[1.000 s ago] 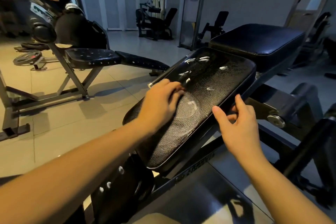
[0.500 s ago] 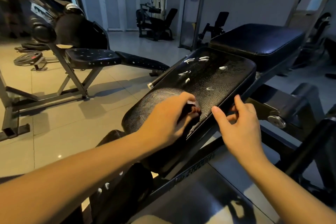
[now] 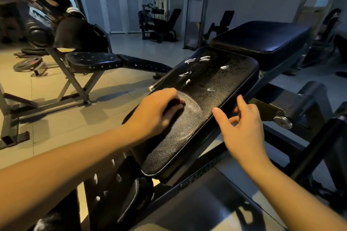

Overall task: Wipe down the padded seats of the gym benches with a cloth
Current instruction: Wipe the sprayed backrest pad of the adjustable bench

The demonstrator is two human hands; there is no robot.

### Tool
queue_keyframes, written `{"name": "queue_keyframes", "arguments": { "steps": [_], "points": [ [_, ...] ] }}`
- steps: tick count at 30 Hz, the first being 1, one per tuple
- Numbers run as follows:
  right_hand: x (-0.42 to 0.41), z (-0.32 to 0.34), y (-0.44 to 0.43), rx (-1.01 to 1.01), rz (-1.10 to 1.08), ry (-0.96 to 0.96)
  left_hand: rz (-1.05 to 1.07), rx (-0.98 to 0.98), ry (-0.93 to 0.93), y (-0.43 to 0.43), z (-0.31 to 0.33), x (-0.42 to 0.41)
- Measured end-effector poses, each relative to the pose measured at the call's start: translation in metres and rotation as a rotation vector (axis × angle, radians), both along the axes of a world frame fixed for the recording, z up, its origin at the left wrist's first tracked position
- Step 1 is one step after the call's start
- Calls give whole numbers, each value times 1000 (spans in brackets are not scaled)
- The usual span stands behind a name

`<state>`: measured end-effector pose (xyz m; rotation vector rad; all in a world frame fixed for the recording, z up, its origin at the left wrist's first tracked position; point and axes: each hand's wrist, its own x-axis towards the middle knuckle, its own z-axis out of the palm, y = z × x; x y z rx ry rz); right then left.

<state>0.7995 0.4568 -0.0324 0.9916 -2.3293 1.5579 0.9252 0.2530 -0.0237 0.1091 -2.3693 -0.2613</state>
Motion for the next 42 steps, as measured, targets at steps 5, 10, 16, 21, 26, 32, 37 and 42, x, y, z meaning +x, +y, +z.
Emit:
{"name": "queue_keyframes", "arguments": {
  "steps": [5, 10, 16, 21, 26, 32, 37, 42],
  "points": [
    [4, 1, -3, -12, -23, -7, 230, 256, 71, -21, 6, -19],
    [4, 3, 0, 14, -13, -6, -217, -16, -3, 39, -12, 20],
    [7, 6, -1, 15, -7, -28, 315, 258, 75, -53, -6, -5],
    [6, 6, 0, 17, 2, -34, -39, 155, 64, 25, -13, 13],
    [4, 5, 1, 15, 7, -32, -211, -106, -55, 20, -25, 43],
    [10, 5, -1, 1, -5, -42, 186, 198, 72, -21, -21, 14],
    [7, 4, 0, -8, 2, -40, -191, 25, -26, 42, -31, 48],
    [8, 3, -1, -12, -5, -26, 167, 173, 72, -40, -36, 34]
  ]
}}
